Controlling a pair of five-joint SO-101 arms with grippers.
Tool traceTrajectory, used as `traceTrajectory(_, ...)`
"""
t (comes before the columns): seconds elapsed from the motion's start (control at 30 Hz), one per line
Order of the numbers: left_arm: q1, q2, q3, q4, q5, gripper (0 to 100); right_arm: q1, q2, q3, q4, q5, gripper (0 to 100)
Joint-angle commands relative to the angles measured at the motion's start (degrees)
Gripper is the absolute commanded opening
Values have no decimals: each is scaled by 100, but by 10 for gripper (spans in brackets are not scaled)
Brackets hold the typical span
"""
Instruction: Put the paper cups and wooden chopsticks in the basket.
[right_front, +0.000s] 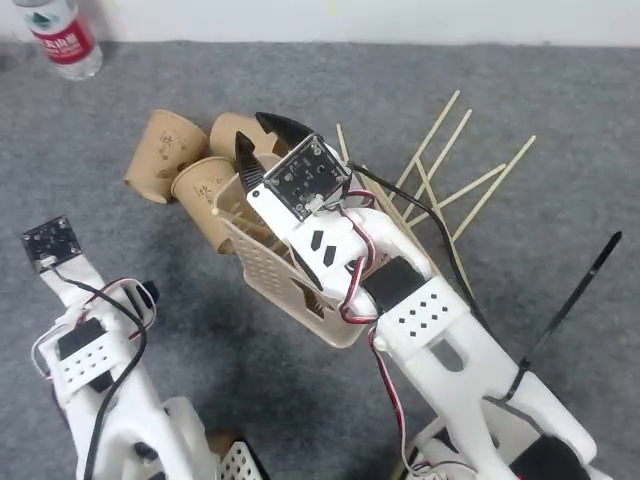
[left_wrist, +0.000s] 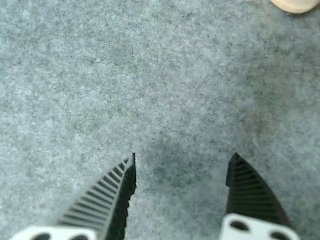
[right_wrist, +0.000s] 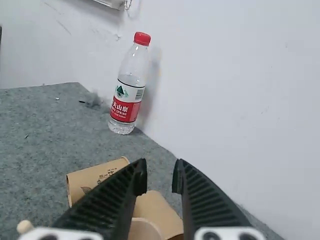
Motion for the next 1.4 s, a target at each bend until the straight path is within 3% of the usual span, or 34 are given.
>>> traceTrajectory(0.0,44,-141,-22,-132,-9,276,286,-585,-220,31,79,91)
traceTrajectory(0.1,44,-141,-22,-132,-9,276,901,-1429,-220,541,53,94)
traceTrajectory(0.27,44,-141,-22,-132,18,276,1824,-2633,-246,2774,53,95)
traceTrajectory(0.47,44,-141,-66,-132,343,280,3925,-3547,-211,4593,0,90)
traceTrajectory(0.6,35,-141,-374,123,-62,280,5367,-4022,281,5103,-659,5)
traceTrajectory(0.7,44,-141,-1218,782,-607,279,6255,-4242,1134,4866,-1099,11)
traceTrajectory(0.83,273,-88,-3160,1978,-686,279,6413,-4303,2716,3855,-1222,8)
traceTrajectory(1.0,1371,800,-5771,3349,-633,277,6070,-4338,4343,2387,-1178,7)
traceTrajectory(1.2,1829,4070,-9569,5160,53,276,5473,-4338,4844,2167,-1169,7)
traceTrajectory(1.37,1916,6927,-13420,6013,396,276,5446,-4338,4914,2149,-1178,8)
